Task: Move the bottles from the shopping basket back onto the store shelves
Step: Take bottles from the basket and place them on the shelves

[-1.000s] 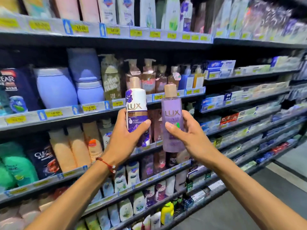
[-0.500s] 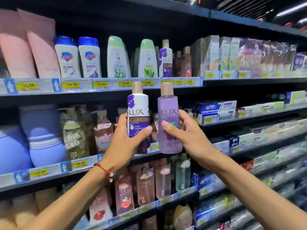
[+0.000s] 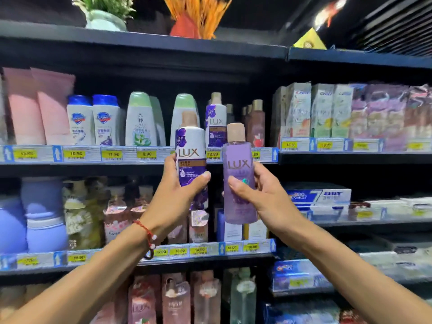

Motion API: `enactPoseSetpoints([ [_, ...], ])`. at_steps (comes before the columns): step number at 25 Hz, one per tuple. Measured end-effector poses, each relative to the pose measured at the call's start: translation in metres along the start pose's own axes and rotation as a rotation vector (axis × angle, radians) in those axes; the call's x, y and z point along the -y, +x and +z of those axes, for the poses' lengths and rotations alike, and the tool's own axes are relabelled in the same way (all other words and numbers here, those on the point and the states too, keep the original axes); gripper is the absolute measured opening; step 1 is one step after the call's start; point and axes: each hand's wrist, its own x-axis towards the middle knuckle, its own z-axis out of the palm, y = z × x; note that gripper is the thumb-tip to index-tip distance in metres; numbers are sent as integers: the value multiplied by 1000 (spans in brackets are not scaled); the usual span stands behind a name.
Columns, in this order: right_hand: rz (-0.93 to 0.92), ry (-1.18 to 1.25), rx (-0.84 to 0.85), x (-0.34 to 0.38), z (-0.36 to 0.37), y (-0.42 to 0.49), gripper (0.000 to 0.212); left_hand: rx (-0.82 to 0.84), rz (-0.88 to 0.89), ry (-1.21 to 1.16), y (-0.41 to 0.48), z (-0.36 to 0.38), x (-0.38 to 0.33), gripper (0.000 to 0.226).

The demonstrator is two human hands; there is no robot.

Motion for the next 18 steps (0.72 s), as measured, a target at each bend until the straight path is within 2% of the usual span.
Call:
enactPoseSetpoints([
  [2, -9, 20, 12, 2, -12, 8, 23, -34, 37, 97, 10, 6, -4, 49],
  [4, -18, 29, 25, 4, -22, 15, 22, -66, 66, 192, 20, 10, -5, 61],
  [7, -32, 44, 12, 6, -34, 28, 19, -54, 76, 182, 33, 19, -10, 70],
  [12, -67, 31, -34, 8, -47, 46, 17, -161, 198, 212, 66, 26, -10, 57],
  [18, -47, 59, -101, 7, -64, 57, 49, -328, 316, 187, 99, 44, -21, 60],
])
